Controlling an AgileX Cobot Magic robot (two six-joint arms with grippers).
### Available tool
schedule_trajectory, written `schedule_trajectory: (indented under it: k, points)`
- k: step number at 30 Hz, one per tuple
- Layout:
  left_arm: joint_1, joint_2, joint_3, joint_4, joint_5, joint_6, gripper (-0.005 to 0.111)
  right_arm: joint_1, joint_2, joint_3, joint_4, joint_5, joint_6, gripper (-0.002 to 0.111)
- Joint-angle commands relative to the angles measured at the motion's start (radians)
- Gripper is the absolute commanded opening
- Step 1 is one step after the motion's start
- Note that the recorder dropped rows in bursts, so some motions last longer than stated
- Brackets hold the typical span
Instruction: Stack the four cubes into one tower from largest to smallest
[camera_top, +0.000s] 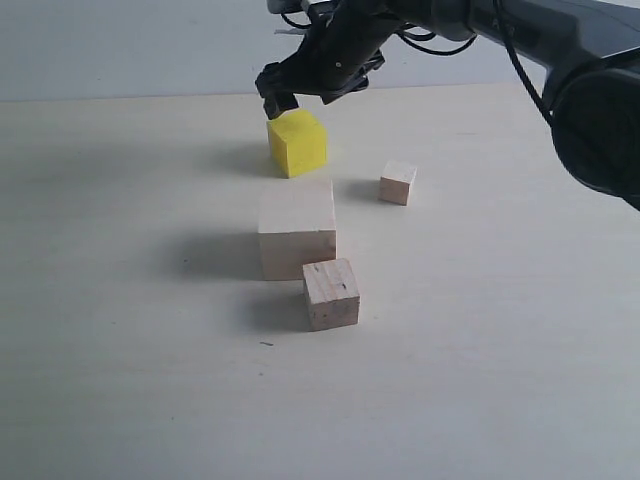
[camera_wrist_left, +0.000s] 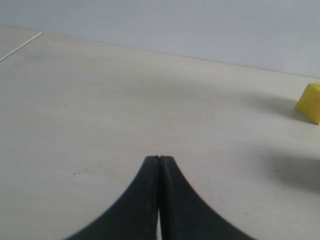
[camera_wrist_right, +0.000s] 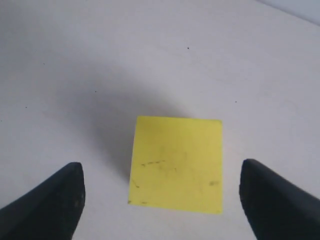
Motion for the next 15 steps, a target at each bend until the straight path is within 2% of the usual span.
schedule_trajectory:
  k: [1,15]
  points:
    - [-0.007,-0.006,0.003,0.001,-0.006,0.0,0.0,0.026,0.013,-0.006,-0.009,-0.031,-0.018,0.08]
    - [-0.007,-0.006,0.003,0.001,-0.006,0.0,0.0,0.03,0.036,-0.006,-0.071,-0.064,-0.012,0.08]
